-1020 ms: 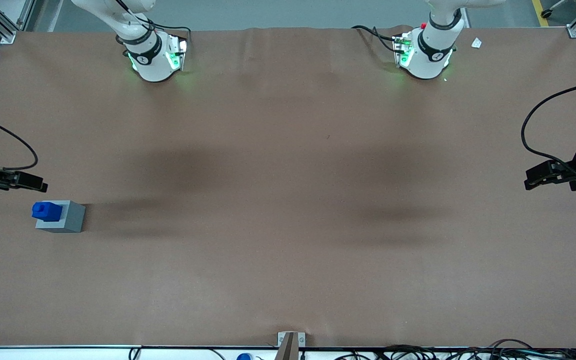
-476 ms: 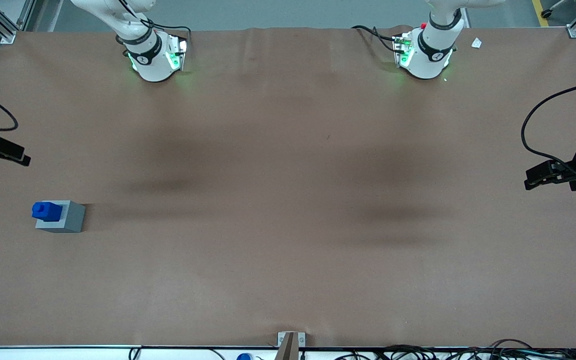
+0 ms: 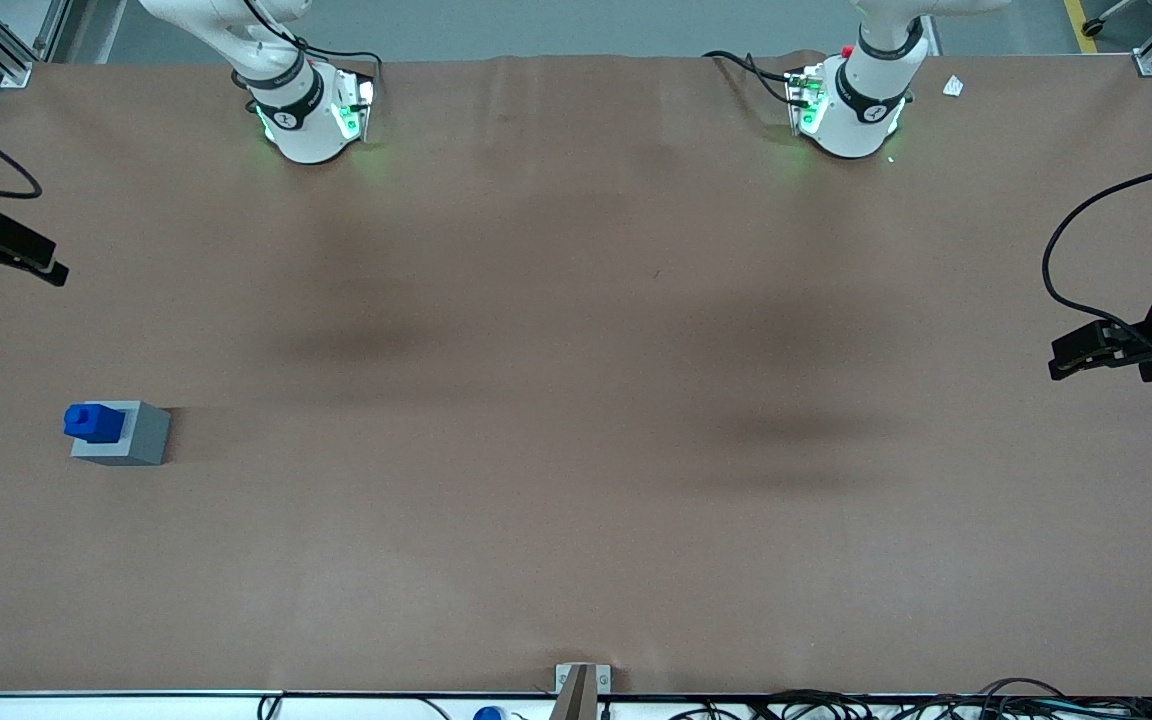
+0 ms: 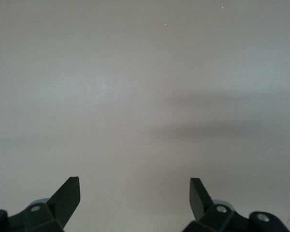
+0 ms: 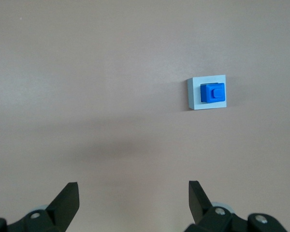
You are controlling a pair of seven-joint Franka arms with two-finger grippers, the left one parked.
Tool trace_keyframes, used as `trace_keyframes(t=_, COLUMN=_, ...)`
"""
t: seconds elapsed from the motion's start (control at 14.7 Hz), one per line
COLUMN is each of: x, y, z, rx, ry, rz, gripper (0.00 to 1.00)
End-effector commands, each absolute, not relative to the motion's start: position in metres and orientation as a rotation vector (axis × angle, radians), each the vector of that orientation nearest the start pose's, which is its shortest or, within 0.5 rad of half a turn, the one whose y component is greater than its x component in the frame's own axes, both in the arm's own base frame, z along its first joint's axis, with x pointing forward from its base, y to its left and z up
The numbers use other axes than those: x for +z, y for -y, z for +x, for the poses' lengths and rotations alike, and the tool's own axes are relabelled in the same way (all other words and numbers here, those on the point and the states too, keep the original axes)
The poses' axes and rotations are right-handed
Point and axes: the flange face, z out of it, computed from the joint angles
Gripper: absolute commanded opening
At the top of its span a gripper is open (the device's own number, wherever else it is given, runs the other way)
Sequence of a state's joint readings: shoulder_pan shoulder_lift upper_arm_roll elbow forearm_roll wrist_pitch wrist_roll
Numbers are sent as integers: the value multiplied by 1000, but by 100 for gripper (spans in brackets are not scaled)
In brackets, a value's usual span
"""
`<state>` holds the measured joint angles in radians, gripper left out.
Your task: Insert blue part into gray base with right arm
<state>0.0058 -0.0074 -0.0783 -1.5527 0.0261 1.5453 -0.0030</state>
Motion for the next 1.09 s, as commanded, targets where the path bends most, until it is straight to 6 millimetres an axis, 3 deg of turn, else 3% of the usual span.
trace_keyframes(t=0.0, x=637, y=23, z=529, rx=-2, ry=-125, rz=-3105, gripper=100)
trace_keyframes(t=0.34, x=634, y=8, z=509, rx=7, ry=-118, rz=-3102, gripper=100)
trace_keyframes(t=1.02, x=646, y=4, z=511, rx=-31, ry=-113, rz=-3114, gripper=100)
